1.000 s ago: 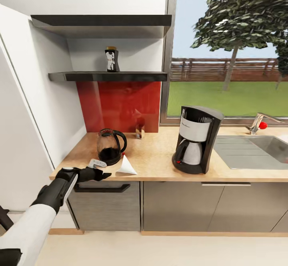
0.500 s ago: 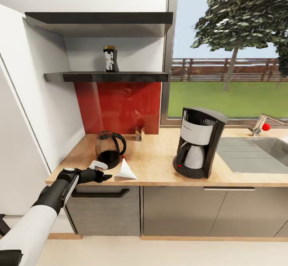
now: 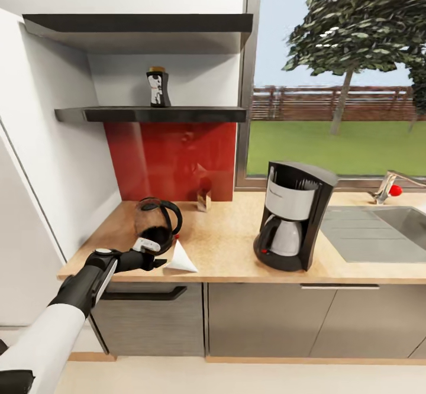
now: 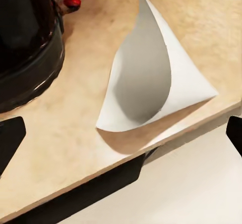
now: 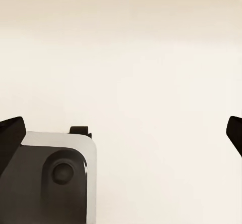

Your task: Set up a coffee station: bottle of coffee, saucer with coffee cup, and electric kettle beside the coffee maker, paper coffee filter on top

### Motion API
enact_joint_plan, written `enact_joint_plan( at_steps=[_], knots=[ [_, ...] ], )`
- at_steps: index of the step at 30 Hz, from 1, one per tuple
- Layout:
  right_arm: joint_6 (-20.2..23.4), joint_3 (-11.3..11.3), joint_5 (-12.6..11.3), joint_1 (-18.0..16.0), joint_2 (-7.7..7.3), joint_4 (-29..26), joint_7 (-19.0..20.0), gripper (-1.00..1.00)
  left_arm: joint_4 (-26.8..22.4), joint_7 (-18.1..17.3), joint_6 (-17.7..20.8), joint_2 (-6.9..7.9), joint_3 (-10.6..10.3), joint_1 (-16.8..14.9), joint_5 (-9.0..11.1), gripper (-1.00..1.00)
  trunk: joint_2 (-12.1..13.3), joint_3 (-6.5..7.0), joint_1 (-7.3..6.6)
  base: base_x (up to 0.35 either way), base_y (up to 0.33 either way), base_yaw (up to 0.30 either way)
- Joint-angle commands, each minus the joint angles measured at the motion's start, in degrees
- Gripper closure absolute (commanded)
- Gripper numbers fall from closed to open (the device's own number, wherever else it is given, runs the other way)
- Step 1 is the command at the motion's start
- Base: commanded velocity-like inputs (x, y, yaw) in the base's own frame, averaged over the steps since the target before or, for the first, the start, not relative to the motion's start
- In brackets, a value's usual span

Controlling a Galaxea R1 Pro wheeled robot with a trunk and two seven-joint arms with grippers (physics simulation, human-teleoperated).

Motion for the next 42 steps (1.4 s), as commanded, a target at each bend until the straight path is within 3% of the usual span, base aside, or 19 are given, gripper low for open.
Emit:
enact_joint_plan(
  at_steps=[1,6,42],
  knots=[
    [-0.2,0.0,0.0,0.0,-0.01,0.0,0.0,-1.0,-0.1,-0.3,0.2,0.02,-0.1,0.0,-0.3,-1.0,-0.1,-0.14,0.05,0.068,-0.034,0.0],
    [-0.2,0.0,-0.1,0.0,-0.01,0.0,0.0,-1.0,-0.1,-0.3,0.4,-0.01,-3.3,-0.1,-0.2,-1.0,-0.1,-0.14,0.05,0.005,-0.002,-0.069],
    [-0.2,0.0,-0.1,0.0,-0.01,0.0,0.0,-1.0,0.9,-0.5,0.0,-0.26,-3.1,0.0,0.0,-1.0,-0.1,-0.14,0.05,0.072,0.0,-0.038]
  ],
)
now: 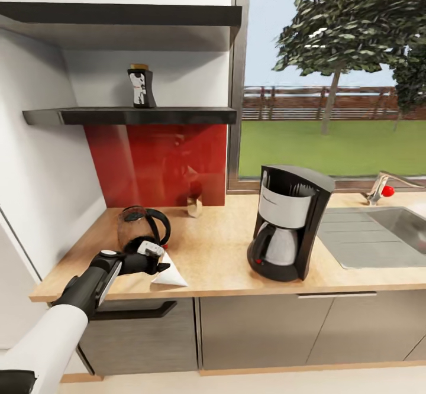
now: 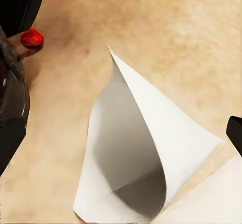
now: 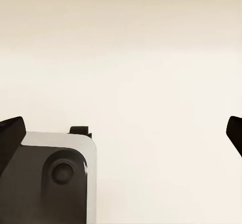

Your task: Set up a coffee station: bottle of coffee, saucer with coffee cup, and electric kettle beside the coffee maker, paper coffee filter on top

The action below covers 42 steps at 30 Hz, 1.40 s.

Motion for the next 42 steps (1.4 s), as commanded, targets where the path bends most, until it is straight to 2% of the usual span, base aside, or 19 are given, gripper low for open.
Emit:
enact_joint_plan(
  at_steps=[1,12,26,34,42],
  knots=[
    [-0.2,0.0,0.0,0.0,-0.01,0.0,0.0,-1.0,-0.1,-0.3,0.1,-0.01,-0.1,0.0,-0.5,-1.0,-0.1,-0.14,0.06,0.232,0.0,-0.001],
    [-0.2,0.0,0.0,0.0,0.03,0.0,0.0,-1.0,0.1,-0.3,0.1,-0.07,-0.1,0.1,-0.5,-1.0,-0.1,-0.26,0.06,0.076,0.0,-0.143],
    [-0.2,0.0,0.0,0.0,0.01,0.0,0.0,-1.0,0.2,-0.4,0.1,0.07,-0.2,0.9,-0.7,-1.0,-0.1,-0.27,0.06,0.0,0.0,-0.006],
    [-0.2,0.0,0.1,0.0,0.07,0.0,0.0,-1.0,2.0,-2.2,0.1,0.1,-0.2,1.1,-0.8,-1.0,-0.1,-0.27,0.06,0.0,0.0,0.0],
    [-0.2,0.0,0.1,0.0,0.08,0.1,0.0,-1.0,2.1,-2.4,0.1,0.04,-0.4,2.4,-0.8,-1.0,-0.1,-0.27,0.06,0.0,0.0,0.0]
  ],
)
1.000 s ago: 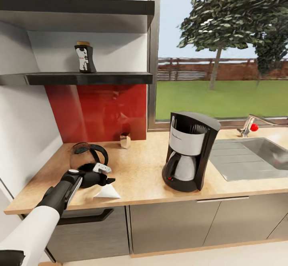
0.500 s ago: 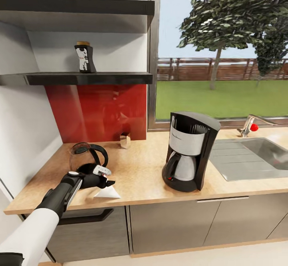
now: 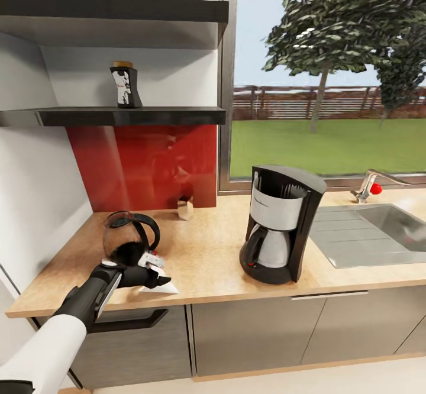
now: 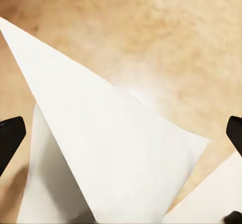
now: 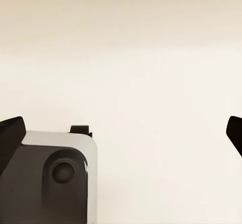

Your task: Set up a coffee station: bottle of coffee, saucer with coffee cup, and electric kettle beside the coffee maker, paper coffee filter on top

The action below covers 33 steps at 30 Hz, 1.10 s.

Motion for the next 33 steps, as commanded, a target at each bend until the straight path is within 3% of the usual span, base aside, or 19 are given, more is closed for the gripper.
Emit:
enact_joint_plan(
  at_steps=[1,10,18,27,28,33],
  knots=[
    [-0.2,0.0,0.0,0.0,-0.01,0.0,0.0,-1.0,-0.1,-0.3,0.1,0.02,-0.1,0.0,-0.4,-1.0,-0.1,-0.14,0.04,0.0,0.0,0.0],
    [-0.2,0.0,0.0,0.0,-0.01,0.1,0.0,-1.0,-0.1,-0.3,0.1,0.0,-0.3,1.3,-0.4,-1.0,-0.1,-0.14,0.04,0.0,0.0,0.0],
    [-0.2,0.1,0.0,0.0,-0.01,0.1,0.0,-1.0,-0.1,-0.4,0.1,-0.01,-2.1,1.6,-0.4,-1.0,-0.1,-0.14,0.04,0.0,0.0,0.0],
    [-0.2,0.1,0.0,0.0,-0.01,0.1,0.0,-1.0,-0.1,-1.1,0.1,0.0,-2.2,1.7,-0.4,-1.0,-0.1,-0.14,0.04,0.0,0.0,0.0],
    [-0.2,0.1,0.0,0.0,-0.01,0.1,0.0,-1.0,-0.1,-1.1,0.1,0.0,-2.2,1.7,-0.3,1.0,-0.1,-0.14,0.04,0.0,0.0,0.0],
    [-0.2,0.1,0.0,0.0,-0.01,0.1,0.0,-1.0,-0.1,-1.1,0.1,-0.03,-2.2,1.7,-0.3,1.0,-0.1,-0.14,0.04,0.0,0.0,0.0]
  ],
)
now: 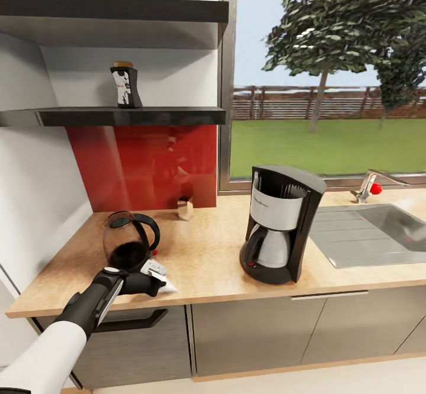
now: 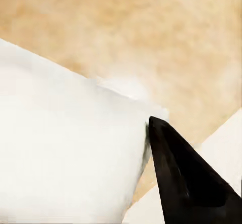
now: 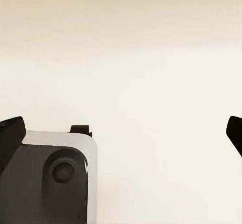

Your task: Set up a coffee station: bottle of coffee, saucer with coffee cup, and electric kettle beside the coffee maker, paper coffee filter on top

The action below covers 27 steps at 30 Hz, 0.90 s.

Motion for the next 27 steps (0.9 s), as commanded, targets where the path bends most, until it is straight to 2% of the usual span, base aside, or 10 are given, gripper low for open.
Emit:
enact_joint_plan(
  at_steps=[1,20,27],
  knots=[
    [-0.2,0.0,0.0,0.0,-0.01,0.0,0.0,-1.0,0.0,-0.2,-0.3,0.06,-0.1,0.0,-1.5,1.0,-0.1,-0.15,0.04,0.0,0.0,0.0],
    [-0.1,0.0,0.0,0.0,-0.01,0.1,0.0,-1.0,-0.1,-0.3,-0.3,0.08,-0.1,0.0,-1.4,1.0,-0.1,-0.15,0.04,0.0,0.0,0.0],
    [-0.1,0.1,0.0,0.0,-0.01,0.1,0.0,-1.0,-0.5,-1.7,-0.2,0.08,0.0,0.0,-1.4,1.0,-0.1,-0.15,0.04,0.0,0.0,0.0]
  ],
)
